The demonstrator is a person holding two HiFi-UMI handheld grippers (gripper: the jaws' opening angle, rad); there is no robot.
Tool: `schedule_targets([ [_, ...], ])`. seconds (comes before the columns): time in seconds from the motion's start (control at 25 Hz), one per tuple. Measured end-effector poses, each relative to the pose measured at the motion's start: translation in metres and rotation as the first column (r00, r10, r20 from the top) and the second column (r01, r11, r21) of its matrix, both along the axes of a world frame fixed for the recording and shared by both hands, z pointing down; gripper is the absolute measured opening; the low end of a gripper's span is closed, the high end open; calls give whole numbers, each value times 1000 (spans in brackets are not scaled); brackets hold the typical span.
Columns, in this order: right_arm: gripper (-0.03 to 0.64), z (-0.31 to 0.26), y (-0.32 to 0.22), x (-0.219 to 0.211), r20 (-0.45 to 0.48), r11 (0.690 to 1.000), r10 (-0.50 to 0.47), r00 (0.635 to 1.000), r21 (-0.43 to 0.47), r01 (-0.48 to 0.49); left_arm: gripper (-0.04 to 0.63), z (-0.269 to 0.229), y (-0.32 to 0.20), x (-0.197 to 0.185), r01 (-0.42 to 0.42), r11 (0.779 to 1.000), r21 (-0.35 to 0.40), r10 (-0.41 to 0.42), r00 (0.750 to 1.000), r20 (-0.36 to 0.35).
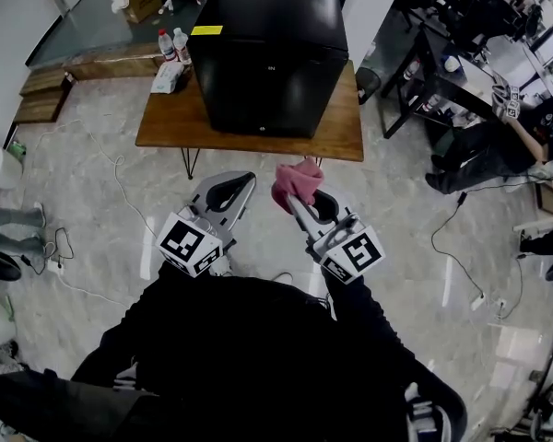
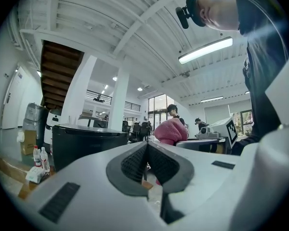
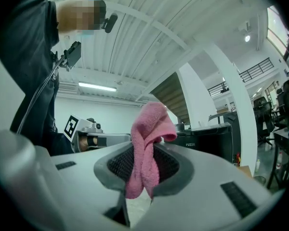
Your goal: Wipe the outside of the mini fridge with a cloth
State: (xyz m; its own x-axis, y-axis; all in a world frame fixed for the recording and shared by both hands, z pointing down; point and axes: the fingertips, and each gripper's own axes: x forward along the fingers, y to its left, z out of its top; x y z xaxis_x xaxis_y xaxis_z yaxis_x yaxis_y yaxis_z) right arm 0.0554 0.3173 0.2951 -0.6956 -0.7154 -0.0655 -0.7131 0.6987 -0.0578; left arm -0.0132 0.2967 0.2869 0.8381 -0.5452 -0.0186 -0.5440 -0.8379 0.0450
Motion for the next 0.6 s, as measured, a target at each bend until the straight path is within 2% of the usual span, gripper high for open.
schedule_targets([
  [0.16, 87, 8, -1, 25, -34, 1000, 1, 999, -2, -1, 6, 2, 0, 19, 41, 999, 1, -41, 999, 12],
  [0.32, 87, 15, -19, 33, -44, 1000, -10, 999, 2, 11, 6, 7, -17, 25, 86, 996, 3, -86, 996, 24],
  [0.44, 87, 16, -43, 17, -47, 1000, -22, 999, -1, 22, 6, 6, -39, 14, 113, 993, 15, -114, 993, 27],
  [0.6, 87, 17, -89, -26, -65, 1000, 12, 998, 19, -11, 6, 11, -84, -25, 139, 990, 37, -140, 990, 31],
])
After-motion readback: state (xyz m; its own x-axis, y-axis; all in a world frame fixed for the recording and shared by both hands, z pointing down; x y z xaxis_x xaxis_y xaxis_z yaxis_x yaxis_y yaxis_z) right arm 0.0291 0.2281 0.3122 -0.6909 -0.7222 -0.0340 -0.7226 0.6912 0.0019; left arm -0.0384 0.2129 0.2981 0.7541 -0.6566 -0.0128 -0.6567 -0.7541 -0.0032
